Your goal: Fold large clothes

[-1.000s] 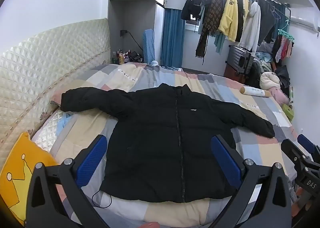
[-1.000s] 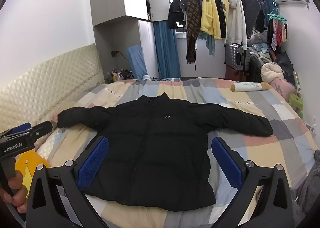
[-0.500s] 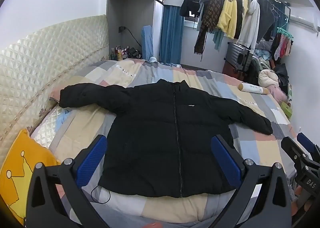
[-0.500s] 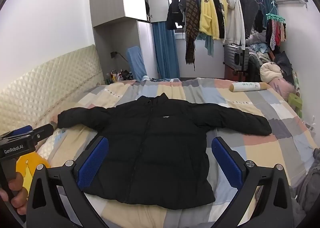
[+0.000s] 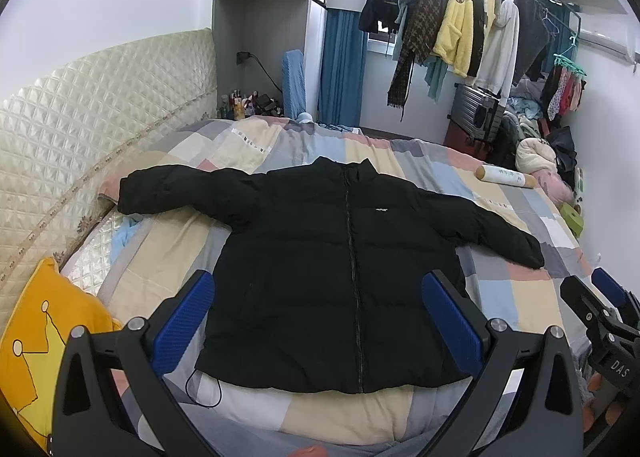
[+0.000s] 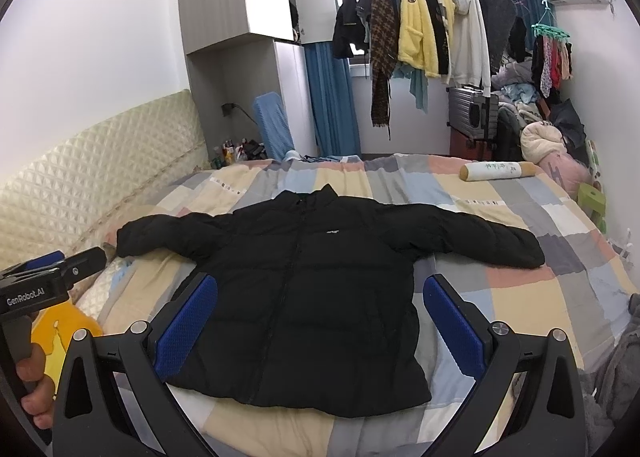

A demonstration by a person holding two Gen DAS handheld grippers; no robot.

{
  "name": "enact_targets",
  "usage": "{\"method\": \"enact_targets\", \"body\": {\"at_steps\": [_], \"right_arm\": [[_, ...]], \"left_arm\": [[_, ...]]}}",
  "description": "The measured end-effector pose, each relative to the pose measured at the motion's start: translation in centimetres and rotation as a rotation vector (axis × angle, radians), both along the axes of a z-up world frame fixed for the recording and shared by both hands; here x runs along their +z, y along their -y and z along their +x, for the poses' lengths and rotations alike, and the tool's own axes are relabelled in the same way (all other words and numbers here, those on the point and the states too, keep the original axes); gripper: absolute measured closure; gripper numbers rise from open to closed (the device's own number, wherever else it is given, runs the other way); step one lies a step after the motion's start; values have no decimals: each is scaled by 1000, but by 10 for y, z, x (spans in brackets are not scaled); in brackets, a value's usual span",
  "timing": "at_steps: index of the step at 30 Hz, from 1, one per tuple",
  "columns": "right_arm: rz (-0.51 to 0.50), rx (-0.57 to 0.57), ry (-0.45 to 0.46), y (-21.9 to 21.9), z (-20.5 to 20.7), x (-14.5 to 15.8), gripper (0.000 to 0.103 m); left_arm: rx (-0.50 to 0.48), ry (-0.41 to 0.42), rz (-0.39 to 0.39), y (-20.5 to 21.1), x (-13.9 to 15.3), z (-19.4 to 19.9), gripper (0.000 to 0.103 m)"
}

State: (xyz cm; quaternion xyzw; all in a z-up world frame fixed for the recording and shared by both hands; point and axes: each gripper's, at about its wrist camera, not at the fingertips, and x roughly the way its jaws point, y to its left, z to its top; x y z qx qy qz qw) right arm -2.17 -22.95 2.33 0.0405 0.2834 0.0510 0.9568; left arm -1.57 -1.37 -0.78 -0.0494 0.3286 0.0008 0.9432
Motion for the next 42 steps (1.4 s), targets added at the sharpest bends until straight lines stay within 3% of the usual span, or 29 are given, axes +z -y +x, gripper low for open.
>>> {"method": "enact_targets", "body": {"at_steps": [11,42], "right_arm": [[5,-4,-2,5,-1,-2,0],[27,15,-24,5,1,-19,0]], "left_arm": [[-12,-19,17,6,0,-1,0],[-14,-36,-35,-4,9,-7,0]]}}
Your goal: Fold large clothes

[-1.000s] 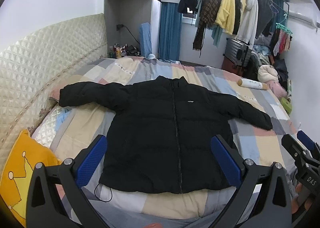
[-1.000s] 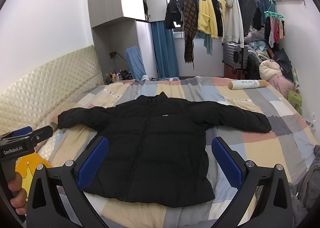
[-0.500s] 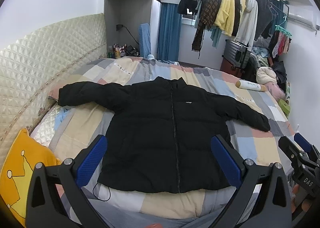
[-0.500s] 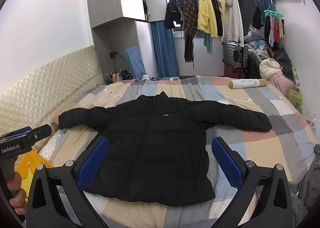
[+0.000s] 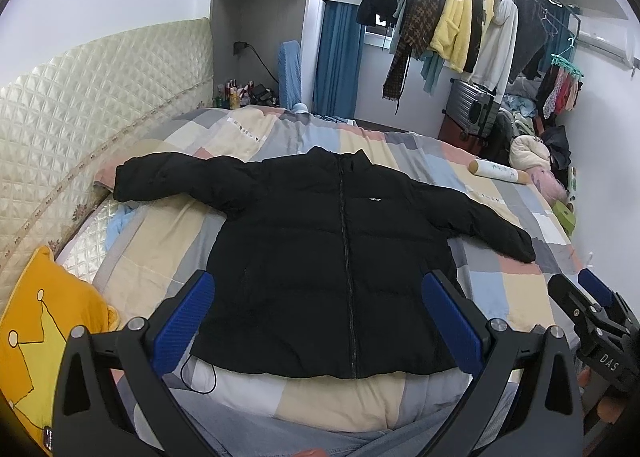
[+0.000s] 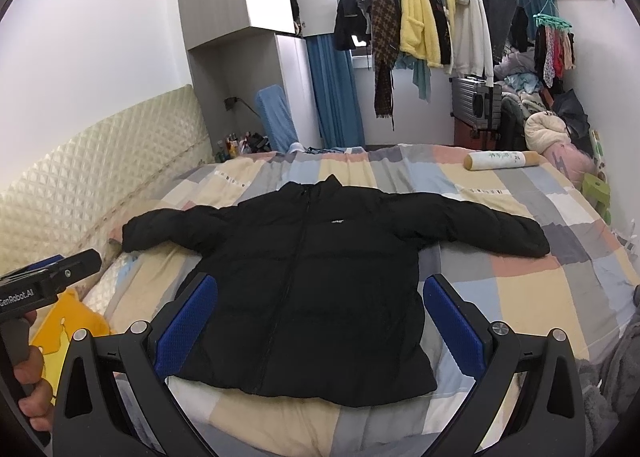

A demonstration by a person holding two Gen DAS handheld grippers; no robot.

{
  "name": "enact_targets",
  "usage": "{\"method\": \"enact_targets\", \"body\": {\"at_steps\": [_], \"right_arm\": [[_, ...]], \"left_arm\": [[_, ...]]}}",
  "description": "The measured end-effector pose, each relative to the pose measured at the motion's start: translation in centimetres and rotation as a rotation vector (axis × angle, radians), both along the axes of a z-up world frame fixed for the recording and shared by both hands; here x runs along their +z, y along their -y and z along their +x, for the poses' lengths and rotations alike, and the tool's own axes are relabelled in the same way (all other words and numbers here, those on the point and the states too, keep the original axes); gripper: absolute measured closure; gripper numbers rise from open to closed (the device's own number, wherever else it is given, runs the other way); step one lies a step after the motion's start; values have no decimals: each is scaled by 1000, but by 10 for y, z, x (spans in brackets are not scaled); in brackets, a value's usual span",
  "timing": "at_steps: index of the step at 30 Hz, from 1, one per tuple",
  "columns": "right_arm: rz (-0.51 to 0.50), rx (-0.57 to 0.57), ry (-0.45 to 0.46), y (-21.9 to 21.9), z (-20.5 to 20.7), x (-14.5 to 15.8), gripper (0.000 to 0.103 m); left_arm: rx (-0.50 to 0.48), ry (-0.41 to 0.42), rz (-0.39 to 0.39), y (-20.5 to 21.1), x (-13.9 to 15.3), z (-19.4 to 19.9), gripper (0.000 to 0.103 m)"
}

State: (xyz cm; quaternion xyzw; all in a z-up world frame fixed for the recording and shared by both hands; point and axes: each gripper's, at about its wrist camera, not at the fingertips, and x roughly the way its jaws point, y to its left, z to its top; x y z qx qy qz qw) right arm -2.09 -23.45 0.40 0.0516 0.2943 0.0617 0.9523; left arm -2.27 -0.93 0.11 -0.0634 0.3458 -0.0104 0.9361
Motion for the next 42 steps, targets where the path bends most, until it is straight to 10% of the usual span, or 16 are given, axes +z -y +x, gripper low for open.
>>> {"method": "enact_targets", "body": {"at_steps": [26,42], "right_arm": [[-36,38,24,20,-14,-35,0],[79,71,-316,97,47,-147,0]], "left_arm": [[20,54,-80,-33,-34,-14,0],[98,-292,-6,-114,-174,61,0]]}}
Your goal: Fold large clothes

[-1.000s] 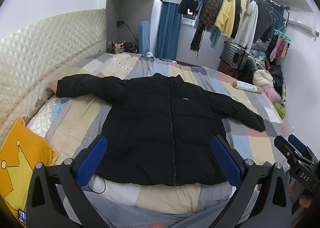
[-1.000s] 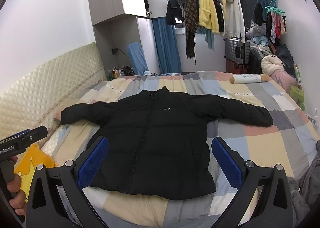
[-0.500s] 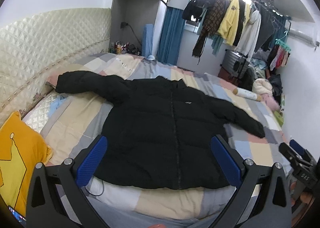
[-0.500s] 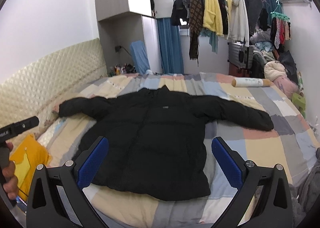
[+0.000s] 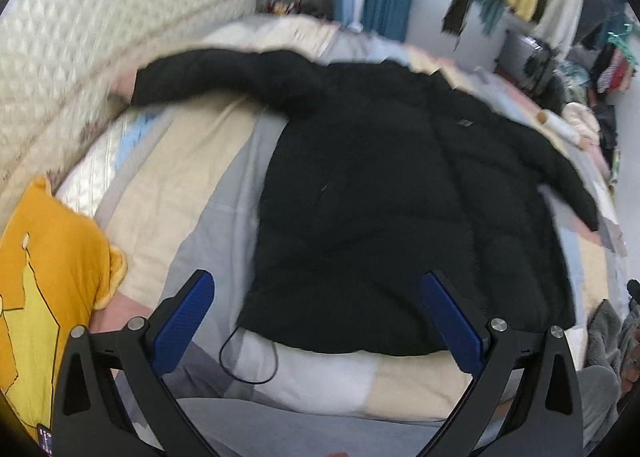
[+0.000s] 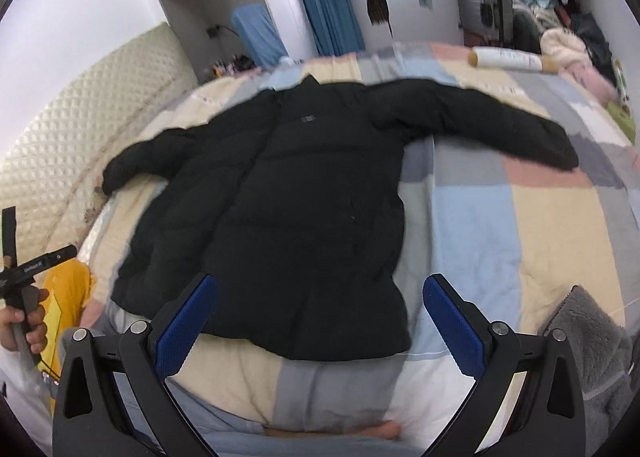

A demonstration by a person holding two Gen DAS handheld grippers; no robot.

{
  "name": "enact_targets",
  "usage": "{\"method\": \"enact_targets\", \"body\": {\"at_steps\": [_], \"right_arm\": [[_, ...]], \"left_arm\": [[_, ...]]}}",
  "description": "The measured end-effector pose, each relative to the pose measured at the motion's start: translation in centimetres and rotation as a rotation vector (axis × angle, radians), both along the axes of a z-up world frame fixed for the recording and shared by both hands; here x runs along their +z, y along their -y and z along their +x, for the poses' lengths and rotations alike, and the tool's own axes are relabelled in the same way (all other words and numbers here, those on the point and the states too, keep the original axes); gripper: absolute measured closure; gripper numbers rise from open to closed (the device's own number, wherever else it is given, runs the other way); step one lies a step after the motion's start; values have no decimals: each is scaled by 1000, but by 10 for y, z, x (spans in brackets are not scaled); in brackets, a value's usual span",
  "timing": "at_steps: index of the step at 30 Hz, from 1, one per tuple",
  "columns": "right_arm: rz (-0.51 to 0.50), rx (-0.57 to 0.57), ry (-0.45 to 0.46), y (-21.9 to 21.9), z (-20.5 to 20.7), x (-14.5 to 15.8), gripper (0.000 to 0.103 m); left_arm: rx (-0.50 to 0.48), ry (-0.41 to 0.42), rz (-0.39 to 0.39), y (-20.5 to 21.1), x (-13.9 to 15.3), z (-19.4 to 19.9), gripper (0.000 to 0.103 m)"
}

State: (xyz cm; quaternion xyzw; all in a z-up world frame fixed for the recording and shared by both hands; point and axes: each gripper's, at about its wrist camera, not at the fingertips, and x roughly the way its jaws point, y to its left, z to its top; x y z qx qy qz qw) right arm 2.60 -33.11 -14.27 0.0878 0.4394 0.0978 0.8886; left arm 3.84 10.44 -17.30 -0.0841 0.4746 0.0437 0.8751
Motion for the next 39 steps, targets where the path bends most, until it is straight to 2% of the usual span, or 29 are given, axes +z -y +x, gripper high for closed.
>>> {"method": "enact_targets", "body": {"at_steps": [4,12,17,19,20,21,23,25,26,28,29,31,32,33,34,35,36,39], "right_arm": [[33,17,-107,13,24,-27,0],[71,65,-322,32,74,-82,0],[83,110,-468,26,100,-120,2],[79,124,-504,22,106,-130,9],[82,138,-517,19,107,-133,17],[86,179,-536,11,108,-136,30],[75,241,-537,-1,107,-136,43],[51,288,-524,-13,104,-133,44],[38,312,-526,-20,103,-133,44],[20,301,-538,-22,103,-139,44],[42,276,-547,-20,103,-140,44],[57,258,-544,-18,103,-138,56],[61,259,-528,-18,100,-133,68],[61,263,-513,-18,96,-128,80],[56,267,-496,-19,93,-122,86],[39,272,-469,-20,88,-111,92],[31,277,-447,-21,85,-106,94],[5,313,-382,-26,68,-76,96]], "left_arm": [[22,-101,-58,-20,-34,23,0],[60,-266,-90,-38,-93,57,1],[77,-363,-71,-37,-130,74,1],[78,-400,-73,-36,-143,79,2],[83,-407,-83,-36,-147,80,2],[82,-403,-92,-35,-148,80,2],[71,-387,-104,-32,-150,81,8],[65,-384,-144,-30,-150,79,24],[67,-380,-141,-28,-148,79,26],[53,-361,-126,-23,-142,74,37],[49,-353,-117,-21,-138,71,41],[53,-338,-106,-21,-129,63,58],[55,-328,-110,-23,-126,59,63],[54,-318,-129,-24,-121,54,79],[48,-309,-164,-27,-120,52,89],[48,-293,-183,-28,-113,46,90],[42,-263,-182,-28,-103,40,94],[23,-197,-208,-30,-78,26,98]]}}
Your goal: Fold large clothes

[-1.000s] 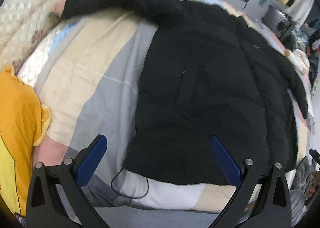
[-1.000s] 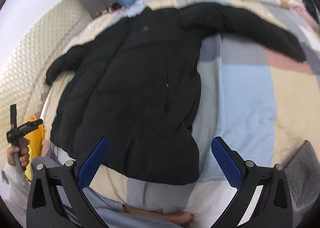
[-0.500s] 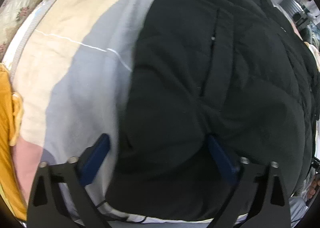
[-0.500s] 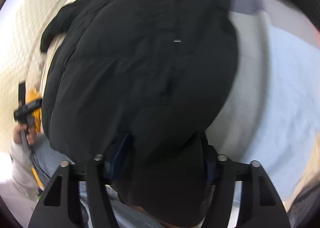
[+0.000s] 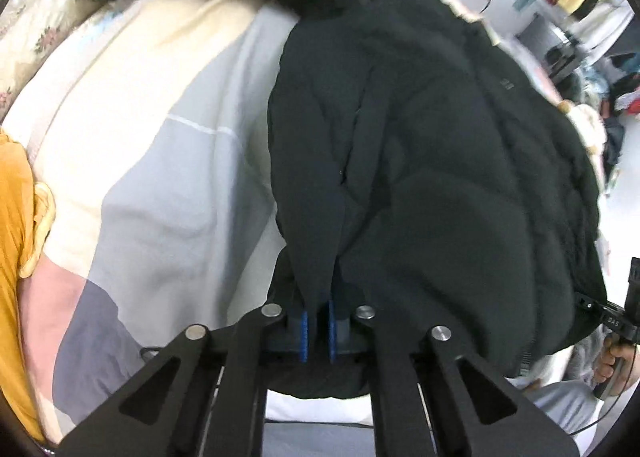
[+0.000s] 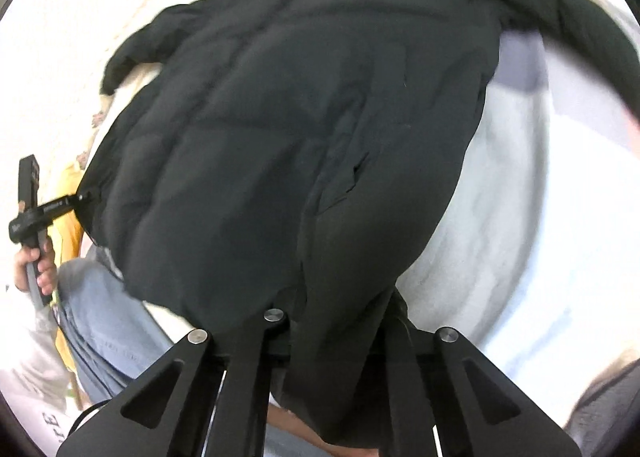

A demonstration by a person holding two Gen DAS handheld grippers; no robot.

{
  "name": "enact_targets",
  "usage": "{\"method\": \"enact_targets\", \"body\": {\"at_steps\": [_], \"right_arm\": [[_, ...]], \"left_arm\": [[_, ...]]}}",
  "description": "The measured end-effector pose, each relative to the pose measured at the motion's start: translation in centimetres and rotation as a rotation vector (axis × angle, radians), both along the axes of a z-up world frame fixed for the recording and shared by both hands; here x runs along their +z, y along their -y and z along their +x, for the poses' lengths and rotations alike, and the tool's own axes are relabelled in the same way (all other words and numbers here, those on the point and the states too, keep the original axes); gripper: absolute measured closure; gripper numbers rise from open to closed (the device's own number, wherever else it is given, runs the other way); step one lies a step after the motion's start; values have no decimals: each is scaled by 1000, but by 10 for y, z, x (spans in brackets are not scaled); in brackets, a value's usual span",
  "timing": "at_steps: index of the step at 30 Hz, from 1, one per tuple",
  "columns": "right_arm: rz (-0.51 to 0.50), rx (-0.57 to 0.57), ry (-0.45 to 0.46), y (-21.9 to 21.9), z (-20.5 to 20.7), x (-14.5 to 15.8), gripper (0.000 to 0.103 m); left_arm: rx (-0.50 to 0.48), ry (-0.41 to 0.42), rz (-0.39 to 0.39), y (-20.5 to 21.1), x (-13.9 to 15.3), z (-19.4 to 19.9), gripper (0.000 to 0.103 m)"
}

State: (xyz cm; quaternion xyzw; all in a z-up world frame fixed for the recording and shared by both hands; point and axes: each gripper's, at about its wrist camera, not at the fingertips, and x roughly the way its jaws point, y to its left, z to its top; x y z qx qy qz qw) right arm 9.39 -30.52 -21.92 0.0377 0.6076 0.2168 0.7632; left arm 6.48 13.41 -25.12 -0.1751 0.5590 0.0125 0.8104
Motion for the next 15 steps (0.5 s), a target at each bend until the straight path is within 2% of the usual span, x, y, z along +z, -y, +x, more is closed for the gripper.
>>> {"method": "enact_targets", "body": {"at_steps": [2,5,6,11,15], "right_arm": [[-3,21,27,2,-14,16,96],[-18,82,32,6,-34,30,97],[-28,95,27,2,-26,24,97],[-80,157,-74,-1,-38,-3,97],[-104,157,-178,-11,-18,-30,97]], "left_arm": [[-5,28,2,0,12,-7,98],[-6,23,10,-13,23,-18,98],[-5,16,14,-12,20,-19,98],[2,-57,42,-28,9,-15,98],[6,-117,60,-29,-7,5,98]]}}
